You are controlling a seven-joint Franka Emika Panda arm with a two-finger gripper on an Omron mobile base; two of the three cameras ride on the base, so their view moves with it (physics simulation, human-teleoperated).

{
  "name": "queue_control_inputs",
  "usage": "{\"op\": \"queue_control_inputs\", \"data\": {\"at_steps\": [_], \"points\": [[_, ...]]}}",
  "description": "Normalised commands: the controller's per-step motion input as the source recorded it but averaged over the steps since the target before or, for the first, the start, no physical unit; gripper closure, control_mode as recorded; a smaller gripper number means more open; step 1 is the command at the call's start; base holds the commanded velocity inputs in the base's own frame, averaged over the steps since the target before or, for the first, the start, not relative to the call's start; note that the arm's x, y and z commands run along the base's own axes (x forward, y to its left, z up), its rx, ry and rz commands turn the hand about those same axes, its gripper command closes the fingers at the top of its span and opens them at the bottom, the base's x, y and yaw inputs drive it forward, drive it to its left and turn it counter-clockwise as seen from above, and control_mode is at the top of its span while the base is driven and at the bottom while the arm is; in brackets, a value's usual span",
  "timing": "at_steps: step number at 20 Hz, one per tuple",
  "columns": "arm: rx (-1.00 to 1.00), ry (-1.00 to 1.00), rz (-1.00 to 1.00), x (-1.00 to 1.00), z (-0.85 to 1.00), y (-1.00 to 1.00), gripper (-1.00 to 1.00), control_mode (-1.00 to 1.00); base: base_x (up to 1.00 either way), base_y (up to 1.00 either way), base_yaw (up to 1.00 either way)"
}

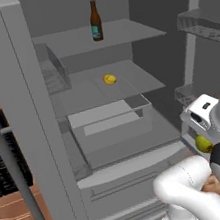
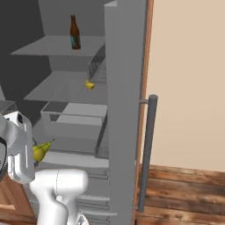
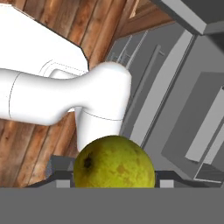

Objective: Place the beer on the top shelf of the fridge to keep it out of children's reach, and place the lemon and pear on lower shelves for easy access.

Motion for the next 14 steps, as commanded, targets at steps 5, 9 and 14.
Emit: {"op": "queue_control_inputs", "data": {"at_steps": [5, 9, 14], "points": [[0.00, 0.00, 0.00, 0.00, 0.00, 0.00, 1.00, 1.00, 0.50, 0.27, 0.00], [0.00, 0.00, 0.00, 0.00, 0.00, 0.00, 1.00, 1.00, 0.45, 0.32, 0.00], [0.00, 0.00, 0.00, 0.26, 0.00, 0.05, 1.00, -1.00, 0.00, 0.00, 0.00]]}}
